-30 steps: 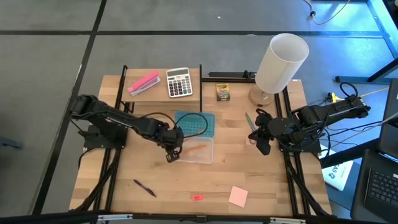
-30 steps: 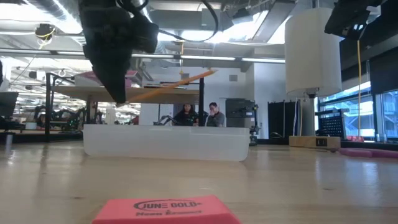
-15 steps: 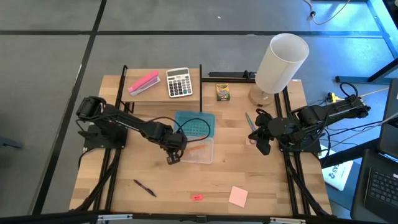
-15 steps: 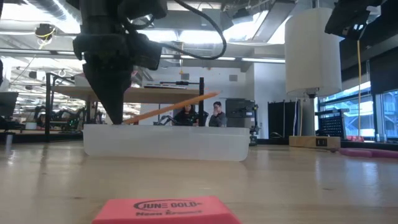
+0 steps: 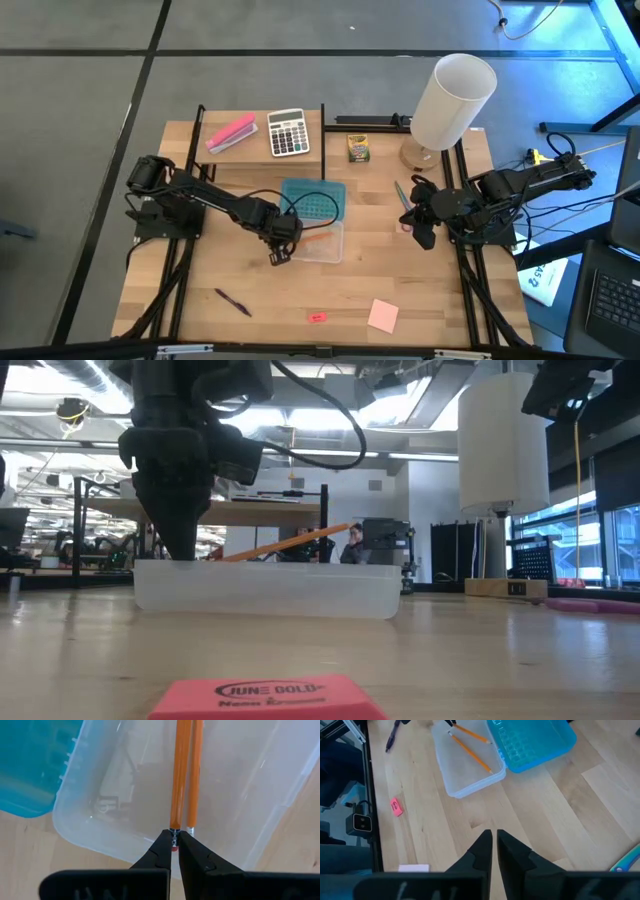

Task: Pack school essentials
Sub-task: Put the orange pencil into the blue supply box, then put the purple scissors into the blue supply box

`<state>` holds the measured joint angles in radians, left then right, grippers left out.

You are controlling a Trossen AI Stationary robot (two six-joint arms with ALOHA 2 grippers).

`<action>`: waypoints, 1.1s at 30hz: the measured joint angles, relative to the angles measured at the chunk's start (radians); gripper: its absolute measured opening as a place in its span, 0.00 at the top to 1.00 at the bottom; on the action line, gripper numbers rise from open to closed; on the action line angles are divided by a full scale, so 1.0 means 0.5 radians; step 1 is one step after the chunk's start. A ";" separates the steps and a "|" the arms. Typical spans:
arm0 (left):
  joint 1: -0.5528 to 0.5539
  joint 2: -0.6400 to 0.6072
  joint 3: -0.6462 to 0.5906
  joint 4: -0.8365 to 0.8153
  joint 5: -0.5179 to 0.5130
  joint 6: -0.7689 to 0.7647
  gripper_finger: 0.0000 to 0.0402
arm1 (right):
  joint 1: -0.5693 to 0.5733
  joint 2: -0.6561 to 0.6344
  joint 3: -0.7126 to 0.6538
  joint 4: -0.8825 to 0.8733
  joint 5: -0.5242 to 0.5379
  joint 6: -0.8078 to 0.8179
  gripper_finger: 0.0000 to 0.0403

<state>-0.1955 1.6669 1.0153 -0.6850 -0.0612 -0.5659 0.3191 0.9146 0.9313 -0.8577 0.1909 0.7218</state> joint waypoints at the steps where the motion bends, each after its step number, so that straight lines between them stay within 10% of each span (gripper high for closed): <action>1: 0.000 0.000 0.000 0.000 -0.001 0.000 0.98 | 0.000 0.000 0.000 0.000 0.000 -0.003 0.93; 33: -0.008 0.000 0.000 0.011 0.044 0.002 0.83 | 0.000 0.000 -0.001 0.002 -0.016 -0.100 0.93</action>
<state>-0.1993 1.6669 1.0153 -0.6796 -0.0390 -0.5649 0.3191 0.9146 0.9310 -0.8566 0.1829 0.6716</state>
